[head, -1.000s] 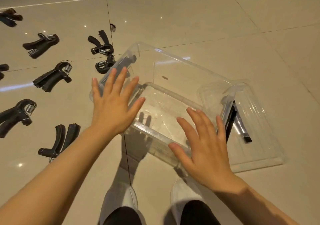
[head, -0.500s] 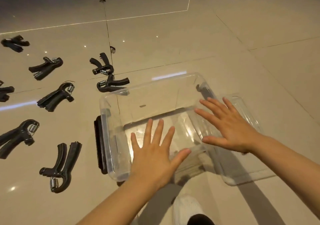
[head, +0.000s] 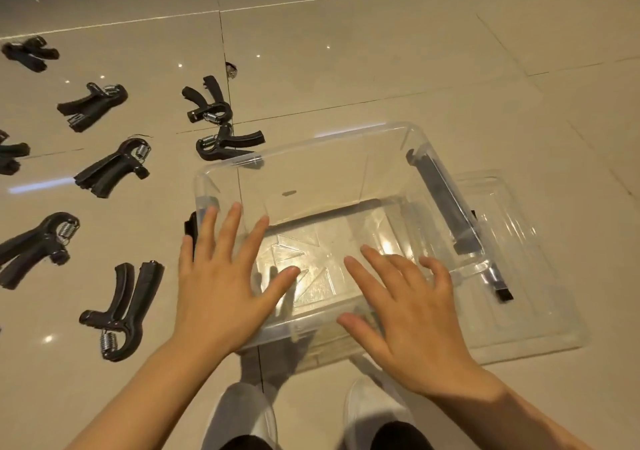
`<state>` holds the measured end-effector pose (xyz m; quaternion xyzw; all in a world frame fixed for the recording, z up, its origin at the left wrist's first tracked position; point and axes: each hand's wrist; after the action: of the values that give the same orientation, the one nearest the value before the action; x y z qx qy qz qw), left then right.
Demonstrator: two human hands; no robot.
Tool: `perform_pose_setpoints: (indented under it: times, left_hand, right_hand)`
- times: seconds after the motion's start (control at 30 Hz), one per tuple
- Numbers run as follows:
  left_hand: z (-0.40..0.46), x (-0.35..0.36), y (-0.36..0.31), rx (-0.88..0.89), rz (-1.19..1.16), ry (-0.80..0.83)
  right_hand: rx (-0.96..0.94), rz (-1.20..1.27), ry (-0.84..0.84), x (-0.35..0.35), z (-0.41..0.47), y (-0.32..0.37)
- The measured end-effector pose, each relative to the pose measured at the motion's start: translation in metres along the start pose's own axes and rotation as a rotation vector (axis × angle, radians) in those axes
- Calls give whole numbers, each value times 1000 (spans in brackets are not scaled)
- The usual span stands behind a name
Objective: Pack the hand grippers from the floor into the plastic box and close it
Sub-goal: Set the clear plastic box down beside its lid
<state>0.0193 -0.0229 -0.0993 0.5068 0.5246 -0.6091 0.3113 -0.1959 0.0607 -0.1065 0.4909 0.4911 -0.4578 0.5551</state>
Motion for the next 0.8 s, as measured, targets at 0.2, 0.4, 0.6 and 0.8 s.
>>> perform_pose_setpoints:
  times: [0.2, 0.4, 0.6, 0.8]
  left_hand:
    - [19, 12, -30, 98, 54, -6]
    - [28, 17, -45, 101, 73, 10]
    - [27, 17, -44, 130, -126, -79]
    - [2, 4, -20, 255, -394, -202]
  right_hand:
    - [-35, -45, -81, 1, -15, -43]
    - [-29, -12, -116, 1, -13, -62]
    - [0, 38, -87, -4, -12, -57]
    - [82, 178, -23, -19, -11, -49]
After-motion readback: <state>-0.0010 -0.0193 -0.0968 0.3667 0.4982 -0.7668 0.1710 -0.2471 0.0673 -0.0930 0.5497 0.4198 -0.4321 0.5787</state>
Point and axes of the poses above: each hand's wrist, its own z-axis towards the middle knuckle, its own x-axis out of the palm, y = z × x, and after that the axes turned 6 degrees about -z, right-handed
